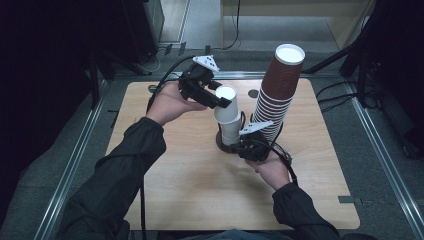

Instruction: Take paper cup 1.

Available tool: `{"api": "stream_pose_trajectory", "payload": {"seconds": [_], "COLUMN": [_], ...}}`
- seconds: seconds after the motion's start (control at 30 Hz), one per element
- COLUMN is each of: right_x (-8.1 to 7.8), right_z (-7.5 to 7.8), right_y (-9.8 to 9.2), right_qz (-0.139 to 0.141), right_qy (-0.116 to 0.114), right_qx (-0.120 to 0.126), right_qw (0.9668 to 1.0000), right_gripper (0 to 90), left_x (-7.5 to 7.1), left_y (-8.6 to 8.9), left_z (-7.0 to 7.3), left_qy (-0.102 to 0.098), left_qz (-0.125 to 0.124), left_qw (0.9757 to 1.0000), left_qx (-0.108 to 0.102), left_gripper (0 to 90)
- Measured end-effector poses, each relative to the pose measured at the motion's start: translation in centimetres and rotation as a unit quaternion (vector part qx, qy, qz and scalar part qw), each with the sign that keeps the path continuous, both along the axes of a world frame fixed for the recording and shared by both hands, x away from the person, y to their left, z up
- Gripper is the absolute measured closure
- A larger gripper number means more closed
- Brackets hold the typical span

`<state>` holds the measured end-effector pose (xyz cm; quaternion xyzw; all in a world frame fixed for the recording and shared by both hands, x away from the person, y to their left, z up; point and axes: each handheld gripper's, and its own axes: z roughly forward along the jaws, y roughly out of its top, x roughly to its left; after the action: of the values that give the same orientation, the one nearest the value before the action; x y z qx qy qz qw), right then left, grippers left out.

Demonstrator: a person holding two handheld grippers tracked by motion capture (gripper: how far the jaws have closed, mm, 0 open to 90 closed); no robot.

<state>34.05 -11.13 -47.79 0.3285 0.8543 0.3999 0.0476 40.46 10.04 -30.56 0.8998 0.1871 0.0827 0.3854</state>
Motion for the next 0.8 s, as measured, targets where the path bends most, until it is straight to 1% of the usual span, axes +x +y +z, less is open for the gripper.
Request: {"api": "stream_pose_trajectory", "payload": {"seconds": [0.03, 0.17, 0.2, 0.27, 0.3, 0.33, 0.43, 0.5, 0.6, 0.67, 0.7, 0.73, 0.77, 0.8], "right_x": [-0.2, -1.0, -1.2, -1.5, -1.6, -1.7, -2.1, -2.3, -2.6, -2.8, -2.9, -2.9, -3.1, -3.2], "right_z": [0.1, 0.6, 0.8, 1.1, 1.3, 1.4, 1.9, 2.1, 2.3, 2.5, 2.5, 2.5, 2.6, 2.6], "right_y": [-0.1, -0.3, -0.3, -0.4, -0.4, -0.5, -0.8, -1.0, -1.3, -1.6, -1.7, -1.8, -1.9, -1.9], "right_qz": [0.004, 0.026, 0.030, 0.039, 0.044, 0.052, 0.069, 0.083, 0.106, 0.115, 0.124, 0.132, 0.135, 0.145], "right_qy": [0.003, 0.002, 0.001, -0.001, -0.003, -0.007, -0.011, -0.004, -0.003, 0.001, 0.002, 0.003, 0.000, -0.004], "right_qx": [0.001, -0.001, -0.002, 0.005, 0.008, 0.008, 0.013, 0.015, 0.017, 0.026, 0.033, 0.035, 0.031, 0.027], "right_qw": [1.0000, 0.9997, 0.9995, 0.9992, 0.9990, 0.9986, 0.9975, 0.9964, 0.9942, 0.9931, 0.9918, 0.9907, 0.9903, 0.9891], "right_gripper": [88.0, 87.7, 87.6, 86.2, 86.0, 85.7, 84.1, 82.2, 77.5, 73.7, 71.4, 69.6, 69.2, 67.7], "left_x": [-0.2, -1.0, -1.3, -1.8, -2.1, -2.4, -3.3, -3.8, -4.7, -5.1, -5.3, -5.5, -5.7, -5.9], "left_y": [0.2, 0.6, 0.7, 0.9, 0.9, 1.0, 1.2, 1.3, 1.5, 1.8, 2.0, 2.2, 2.3, 2.5], "left_z": [0.1, 0.4, 0.4, 0.2, 0.2, 0.1, -0.2, -0.3, -0.8, -1.1, -1.4, -1.6, -1.9, -2.1], "left_qy": [-0.001, 0.001, -0.001, 0.000, -0.003, -0.001, -0.009, -0.004, -0.003, 0.003, 0.003, 0.006, 0.007, 0.007], "left_qz": [0.001, -0.002, -0.003, -0.007, -0.008, -0.012, -0.014, -0.019, -0.021, -0.020, -0.016, -0.017, -0.016, -0.015], "left_qw": [1.0000, 1.0000, 1.0000, 1.0000, 1.0000, 0.9999, 0.9999, 0.9998, 0.9998, 0.9998, 0.9998, 0.9998, 0.9998, 0.9998], "left_qx": [-0.001, 0.001, 0.002, 0.002, 0.002, 0.001, 0.000, -0.007, -0.002, -0.006, -0.009, -0.008, -0.008, -0.006], "left_gripper": [35.5, 35.5, 35.5, 35.5, 35.5, 35.5, 35.5, 35.5, 35.5, 35.5, 35.5, 35.5, 35.5, 35.5]}}
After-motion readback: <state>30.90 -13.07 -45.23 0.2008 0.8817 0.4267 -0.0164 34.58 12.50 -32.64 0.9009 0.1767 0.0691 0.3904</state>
